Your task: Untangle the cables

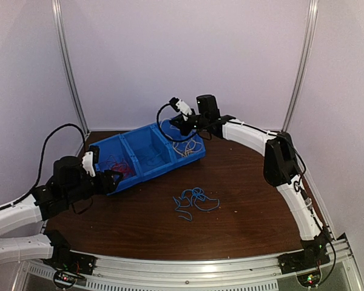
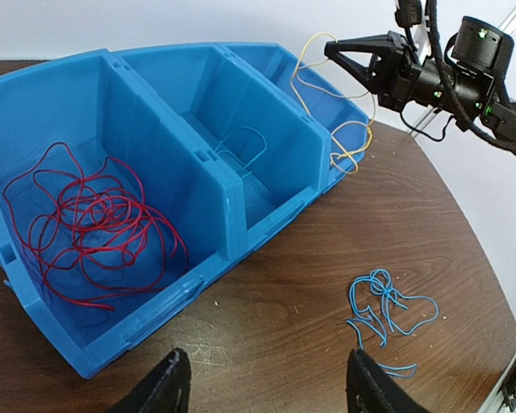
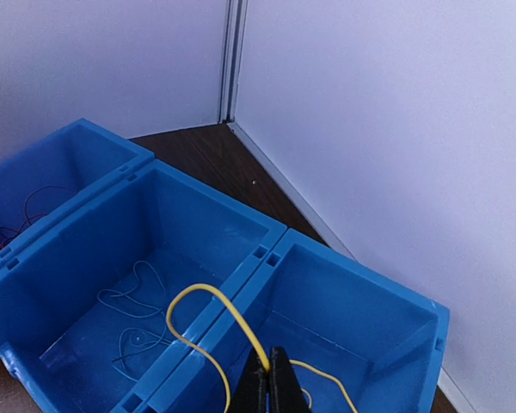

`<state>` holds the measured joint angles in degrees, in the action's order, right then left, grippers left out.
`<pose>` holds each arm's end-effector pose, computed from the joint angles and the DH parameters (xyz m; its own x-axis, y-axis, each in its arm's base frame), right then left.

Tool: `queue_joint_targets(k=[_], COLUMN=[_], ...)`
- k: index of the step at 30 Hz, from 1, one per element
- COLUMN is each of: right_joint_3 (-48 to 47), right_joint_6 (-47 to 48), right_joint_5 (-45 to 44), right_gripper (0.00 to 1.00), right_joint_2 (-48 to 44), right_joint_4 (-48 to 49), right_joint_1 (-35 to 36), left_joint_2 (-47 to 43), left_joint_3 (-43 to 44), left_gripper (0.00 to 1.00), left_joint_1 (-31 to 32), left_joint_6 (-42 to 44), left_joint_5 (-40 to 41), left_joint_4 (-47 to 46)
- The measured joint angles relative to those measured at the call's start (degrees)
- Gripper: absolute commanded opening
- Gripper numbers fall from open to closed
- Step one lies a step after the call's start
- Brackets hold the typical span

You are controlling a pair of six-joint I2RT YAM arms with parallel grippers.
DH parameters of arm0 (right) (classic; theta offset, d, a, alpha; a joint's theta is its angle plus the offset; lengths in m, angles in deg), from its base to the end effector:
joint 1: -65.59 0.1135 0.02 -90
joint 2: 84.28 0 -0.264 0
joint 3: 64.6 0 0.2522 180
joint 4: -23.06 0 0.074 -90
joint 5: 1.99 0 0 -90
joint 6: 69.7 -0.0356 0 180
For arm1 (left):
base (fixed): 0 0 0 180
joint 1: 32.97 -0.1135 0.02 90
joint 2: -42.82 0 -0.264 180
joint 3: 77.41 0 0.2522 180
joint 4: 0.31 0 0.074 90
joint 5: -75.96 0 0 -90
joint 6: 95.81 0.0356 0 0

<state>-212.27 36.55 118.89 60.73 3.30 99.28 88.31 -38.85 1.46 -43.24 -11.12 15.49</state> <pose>0.4792 0.3414 0.2458 0.0126 -0.2803 -0.9598 -0.9174 0.3787 -0.1226 0.1547 -0.1039 0.2290 -0.5727 -0.3433 -0.7444 0.2239 0.8080 -0.5450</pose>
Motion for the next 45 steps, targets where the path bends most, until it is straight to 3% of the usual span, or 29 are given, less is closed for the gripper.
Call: queue_joint_targets(k=[3, 7, 9, 18, 29, 36, 41, 45], right_joint_3=[0.3, 0.9, 1.2, 5.4, 26.5, 39.4, 49.5, 56.1], right_joint_6=[0.0, 0.1, -0.4, -0.2, -1.7, 2.1, 6.6, 11.8], right_joint_5=[-2.3, -4.8, -5.7, -6.9, -4.5, -1.0, 3.4, 7.9], right_gripper=[0.02, 0.32, 0.42, 0.53, 0.62, 0.63, 0.53, 0.46], right_joint_2=[0.1, 0.1, 0.2, -2.2, -24.6, -35.7, -41.6, -45.7], right_joint_4=[0.0, -0.1, -0.4, -2.9, -4.4, -5.2, -10.0, -14.6], right_joint_1=[-0.1, -0.1, -0.1, -0.1, -0.9, -2.5, -2.7, -2.6], left_joint_2=[-0.1, -0.1, 0.0, 3.8, 11.6, 15.3, 18.9, 22.5], left_joint_3=[-0.1, -0.1, -0.1, -0.1, 1.0, 5.2, 6.1, 6.2], left_gripper=[0.63, 0.64, 0.64, 0.64, 0.66, 0.66, 0.61, 0.59], left_joint_1=[0.0, 0.0, 0.0, 0.0, 0.0, 0.0, 0.0, 0.0], left_joint_6=[-0.3, -0.6, -0.6, -0.2, 1.6, 3.7, 5.3, 6.8], left_joint_5=[0.0, 0.0, 0.0, 0.0, -0.2, -0.1, -1.1, -6.6], left_joint_4=[0.6, 1.1, 1.1, -0.3, -3.9, -5.7, -8.1, -12.3])
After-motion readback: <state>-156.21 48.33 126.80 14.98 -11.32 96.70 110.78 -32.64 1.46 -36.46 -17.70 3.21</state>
